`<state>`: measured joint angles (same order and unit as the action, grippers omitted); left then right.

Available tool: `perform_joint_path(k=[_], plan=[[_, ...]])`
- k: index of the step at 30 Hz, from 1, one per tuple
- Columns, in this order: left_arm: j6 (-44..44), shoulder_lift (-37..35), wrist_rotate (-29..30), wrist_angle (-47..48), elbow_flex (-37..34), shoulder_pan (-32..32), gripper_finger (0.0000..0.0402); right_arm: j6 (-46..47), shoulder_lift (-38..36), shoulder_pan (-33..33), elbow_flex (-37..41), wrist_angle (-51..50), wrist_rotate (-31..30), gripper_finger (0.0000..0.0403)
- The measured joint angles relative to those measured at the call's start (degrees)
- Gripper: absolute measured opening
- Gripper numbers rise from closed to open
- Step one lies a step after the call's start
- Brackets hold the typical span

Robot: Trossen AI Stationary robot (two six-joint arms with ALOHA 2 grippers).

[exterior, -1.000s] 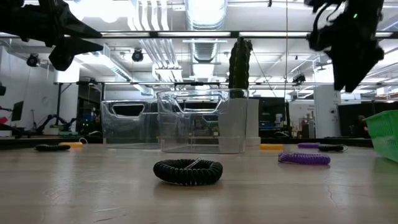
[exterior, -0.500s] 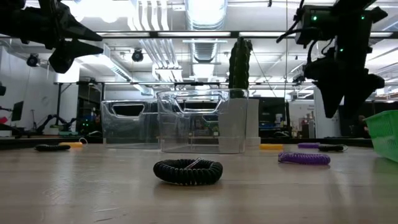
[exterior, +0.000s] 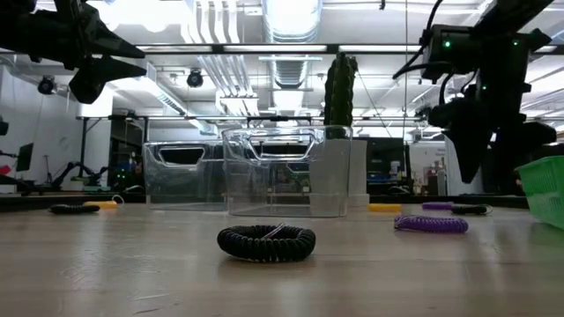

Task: Sort spring keychains
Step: Put the right black spring keychain into the green bin

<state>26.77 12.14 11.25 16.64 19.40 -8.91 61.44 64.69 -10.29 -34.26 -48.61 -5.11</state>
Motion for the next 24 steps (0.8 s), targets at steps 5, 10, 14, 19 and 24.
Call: perform_joint_path(k=[5, 10, 14, 19, 24], plan=[[0.0, 0.0, 0.0, 0.0, 0.0, 0.0, 0.0153, 0.9, 0.0, -1.3, 1.3, 2.8, -0.9, 0.0297], [0.0, 0.0, 0.0, 0.0, 0.0, 0.0, 0.0153, 0.9, 0.0, -3.1, 2.4, 7.3, -0.9, 0.0295], [0.0, 0.0, 0.0, 0.0, 0.0, 0.0, 0.0153, -0.6, 0.0, -4.2, 2.5, 7.4, -1.3, 0.0295], [0.0, 0.0, 0.0, 0.0, 0.0, 0.0, 0.0153, -0.6, 0.0, -5.6, 2.5, 7.4, -2.5, 0.0295], [0.0, 0.0, 0.0, 0.0, 0.0, 0.0, 0.0153, -0.2, 2.5, -6.0, 2.7, 6.7, -2.4, 0.0295]])
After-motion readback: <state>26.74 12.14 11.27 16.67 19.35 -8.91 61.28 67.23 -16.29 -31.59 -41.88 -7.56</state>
